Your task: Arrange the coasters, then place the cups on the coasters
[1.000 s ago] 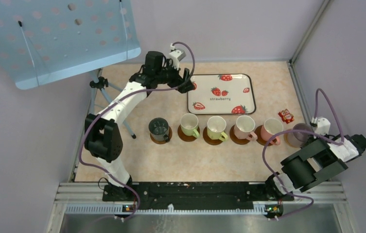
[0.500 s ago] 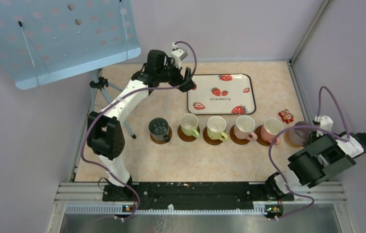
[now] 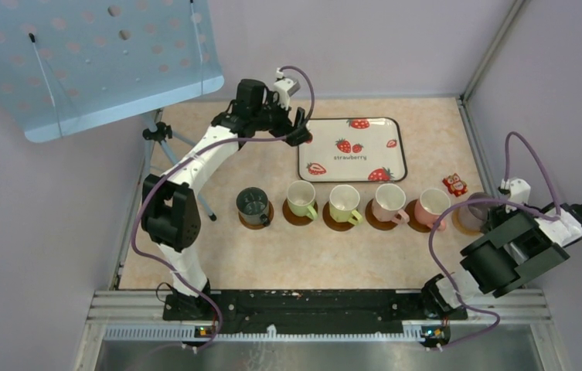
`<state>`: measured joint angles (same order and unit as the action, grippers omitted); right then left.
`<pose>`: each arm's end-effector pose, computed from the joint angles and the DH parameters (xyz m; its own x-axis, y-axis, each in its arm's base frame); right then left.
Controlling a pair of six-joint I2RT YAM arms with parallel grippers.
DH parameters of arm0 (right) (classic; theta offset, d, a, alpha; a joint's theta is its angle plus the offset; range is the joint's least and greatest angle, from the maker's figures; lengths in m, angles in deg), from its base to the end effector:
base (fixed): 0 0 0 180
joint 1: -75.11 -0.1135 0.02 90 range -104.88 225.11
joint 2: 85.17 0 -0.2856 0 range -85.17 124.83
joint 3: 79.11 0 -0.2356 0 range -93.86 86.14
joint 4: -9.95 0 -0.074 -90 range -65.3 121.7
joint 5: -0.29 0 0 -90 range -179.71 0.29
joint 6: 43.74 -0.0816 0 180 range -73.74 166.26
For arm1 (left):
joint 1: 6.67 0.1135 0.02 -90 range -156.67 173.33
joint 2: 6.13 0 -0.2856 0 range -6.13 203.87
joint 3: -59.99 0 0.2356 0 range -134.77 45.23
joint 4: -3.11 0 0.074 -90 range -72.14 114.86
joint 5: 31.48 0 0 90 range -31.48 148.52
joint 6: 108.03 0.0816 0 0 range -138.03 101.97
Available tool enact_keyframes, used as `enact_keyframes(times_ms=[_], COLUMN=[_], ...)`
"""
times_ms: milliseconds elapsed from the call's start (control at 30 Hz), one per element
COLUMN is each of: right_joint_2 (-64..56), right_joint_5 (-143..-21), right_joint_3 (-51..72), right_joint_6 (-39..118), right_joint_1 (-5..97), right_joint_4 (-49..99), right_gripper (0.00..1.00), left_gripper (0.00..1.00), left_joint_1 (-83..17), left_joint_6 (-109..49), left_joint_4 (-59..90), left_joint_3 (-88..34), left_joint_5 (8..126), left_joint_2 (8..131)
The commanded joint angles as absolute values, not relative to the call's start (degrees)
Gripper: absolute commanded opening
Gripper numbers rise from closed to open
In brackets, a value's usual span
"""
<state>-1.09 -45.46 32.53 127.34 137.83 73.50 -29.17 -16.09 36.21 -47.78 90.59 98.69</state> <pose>0.1615 -0.1890 0.2036 -0.6399 -0.3030 -0.7062 -0.3554 0.9315 -0.0776 0.4011 -0.2130 0.3298 -0.4384 0.2127 -0.8732 0.7637 0.6003 -0.2373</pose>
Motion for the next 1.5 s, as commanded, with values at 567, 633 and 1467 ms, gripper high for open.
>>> enact_keyframes(times_ms=[567,633,1467], right_joint_2=[-3.33,-3.47,-3.12], right_joint_5=[-46.06,-46.68,-62.38], right_joint_3=[10.33,9.42,1.8], right_joint_6=[103.47,101.13,70.44], right_joint_1=[118.84,116.49,78.36], right_joint_4=[78.03,77.56,67.74], right_gripper=[0.77,0.77,0.77], left_gripper=[0.99,0.99,0.99], left_joint_1=[-29.26,-29.18,-27.43], left_joint_6=[-4.81,-3.66,-0.53], left_joint_4=[51.94,53.19,62.33], left_joint_3=[-57.41,-56.96,-50.61], left_joint_5=[86.77,85.73,74.24], left_joint_2=[100.92,100.51,91.06])
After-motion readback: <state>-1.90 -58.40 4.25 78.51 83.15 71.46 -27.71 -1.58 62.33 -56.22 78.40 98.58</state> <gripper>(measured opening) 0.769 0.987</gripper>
